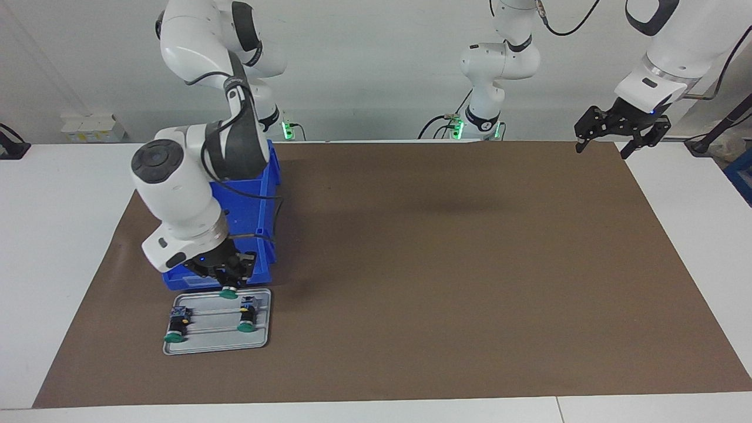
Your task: Place and press button with both arms
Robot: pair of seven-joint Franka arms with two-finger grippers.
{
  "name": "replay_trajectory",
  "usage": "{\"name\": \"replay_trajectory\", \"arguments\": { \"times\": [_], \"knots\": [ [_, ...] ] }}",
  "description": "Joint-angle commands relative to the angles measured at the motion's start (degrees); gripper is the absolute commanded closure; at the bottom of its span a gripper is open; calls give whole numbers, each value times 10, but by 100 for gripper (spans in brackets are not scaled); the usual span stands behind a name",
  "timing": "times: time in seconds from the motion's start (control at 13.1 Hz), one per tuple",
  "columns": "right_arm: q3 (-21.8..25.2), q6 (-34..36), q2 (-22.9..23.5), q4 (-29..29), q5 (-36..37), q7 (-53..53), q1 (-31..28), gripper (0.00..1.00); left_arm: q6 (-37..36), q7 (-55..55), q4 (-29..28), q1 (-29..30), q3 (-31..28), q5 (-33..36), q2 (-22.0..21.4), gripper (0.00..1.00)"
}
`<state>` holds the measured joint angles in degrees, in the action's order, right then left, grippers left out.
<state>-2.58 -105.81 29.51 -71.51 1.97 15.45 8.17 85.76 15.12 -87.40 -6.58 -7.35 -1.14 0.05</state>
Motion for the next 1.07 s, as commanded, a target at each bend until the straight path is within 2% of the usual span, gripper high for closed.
{"name": "replay_trajectory", "arguments": {
  "times": [0.0, 0.08, 0.46, 0.61, 0.76, 0.99],
  "knots": [
    [-4, -17, -3, -4, 16, 145, 48, 91, -2, -5, -13, 2, 3, 11, -13, 0],
    [-4, -45, -6, -7, 11, 207, 61, 90, -2, -5, -13, 2, 3, 11, -13, 0],
    [-5, -60, 5, -11, 20, 475, 140, 92, -2, -5, -13, 2, 3, 11, -13, 0],
    [0, -50, 40, -7, 50, 581, 196, 93, -2, -5, -13, 2, 3, 11, -13, 0],
    [-1, -57, 85, 7, 94, 732, 234, 96, -2, -5, -13, 2, 3, 11, -13, 0],
    [-5, -59, 124, 54, 92, 885, 242, 94, -2, -5, -13, 2, 3, 11, -13, 0]
  ]
}}
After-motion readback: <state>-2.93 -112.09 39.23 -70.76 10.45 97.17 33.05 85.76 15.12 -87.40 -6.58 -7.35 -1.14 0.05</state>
